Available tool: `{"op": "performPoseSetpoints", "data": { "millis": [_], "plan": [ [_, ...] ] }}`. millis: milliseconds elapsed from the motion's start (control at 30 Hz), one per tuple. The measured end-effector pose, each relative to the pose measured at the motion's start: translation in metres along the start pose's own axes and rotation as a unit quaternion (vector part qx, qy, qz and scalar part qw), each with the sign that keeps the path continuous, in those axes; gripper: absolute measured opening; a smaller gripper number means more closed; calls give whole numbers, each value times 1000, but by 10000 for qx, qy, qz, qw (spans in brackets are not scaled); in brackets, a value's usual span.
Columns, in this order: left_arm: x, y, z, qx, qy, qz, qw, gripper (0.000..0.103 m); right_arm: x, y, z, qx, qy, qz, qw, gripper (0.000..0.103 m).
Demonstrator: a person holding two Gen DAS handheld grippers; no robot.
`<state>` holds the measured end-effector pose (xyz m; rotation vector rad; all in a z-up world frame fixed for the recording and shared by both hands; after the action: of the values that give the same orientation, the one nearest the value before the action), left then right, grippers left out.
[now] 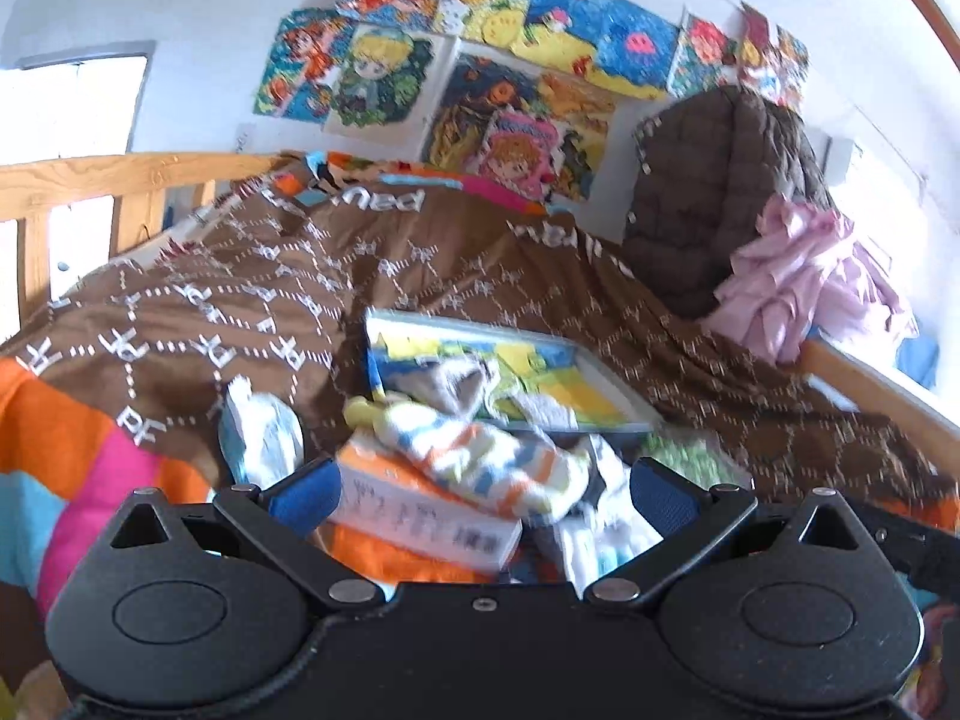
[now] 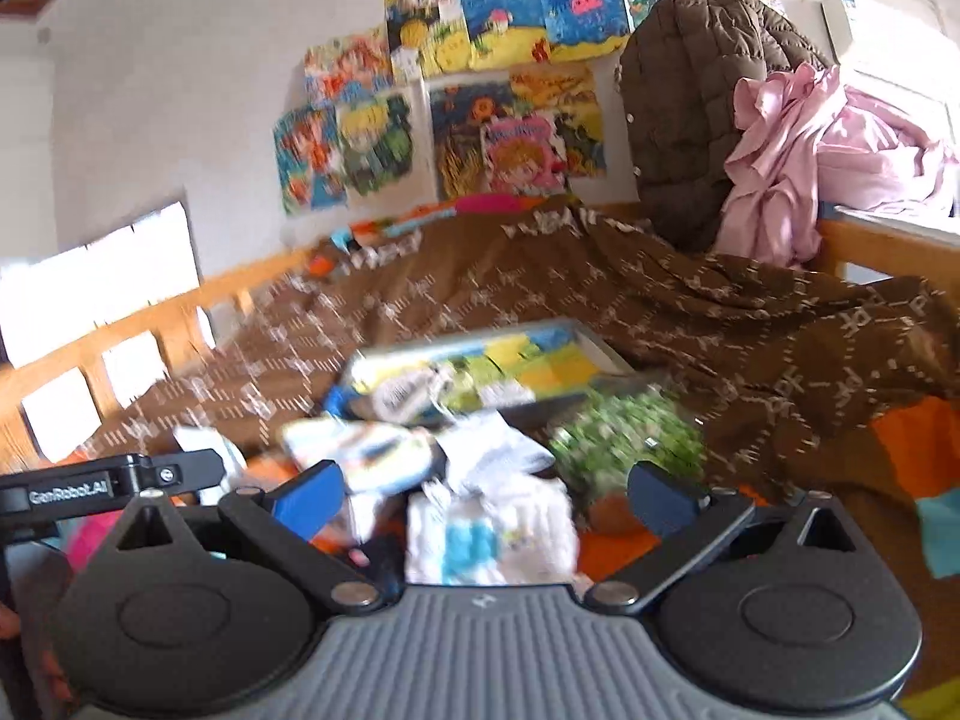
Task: Organize soft objects
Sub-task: 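Move both grippers back to the pile toward the black pouch and whale cloth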
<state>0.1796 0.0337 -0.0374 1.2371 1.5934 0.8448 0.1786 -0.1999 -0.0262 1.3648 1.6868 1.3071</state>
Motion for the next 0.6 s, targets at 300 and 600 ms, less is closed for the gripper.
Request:
{"op": "performPoseSetpoints", "data": {
  "millis": [300, 600],
  "plan": [
    [7, -42, 3, 497, 37, 219, 9985, 102, 7, -27, 19, 767, -268, -159, 9966, 103],
    [15, -63, 12, 841, 166, 344, 9957, 102, 4, -37, 33, 1150, -283, -201, 9928, 103]
  ]
}}
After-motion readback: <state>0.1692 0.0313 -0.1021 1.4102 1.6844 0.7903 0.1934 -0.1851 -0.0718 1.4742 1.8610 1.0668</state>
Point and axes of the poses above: each gripper's, at about its wrist camera, not at the fingertips, and z roughly the way its jaws point, x to its left, y to its top, the point moved 10 cm from there along z, roughly the way its jaws point, and after that the axes turned 1 degree about -x, right-handed, at the moved point
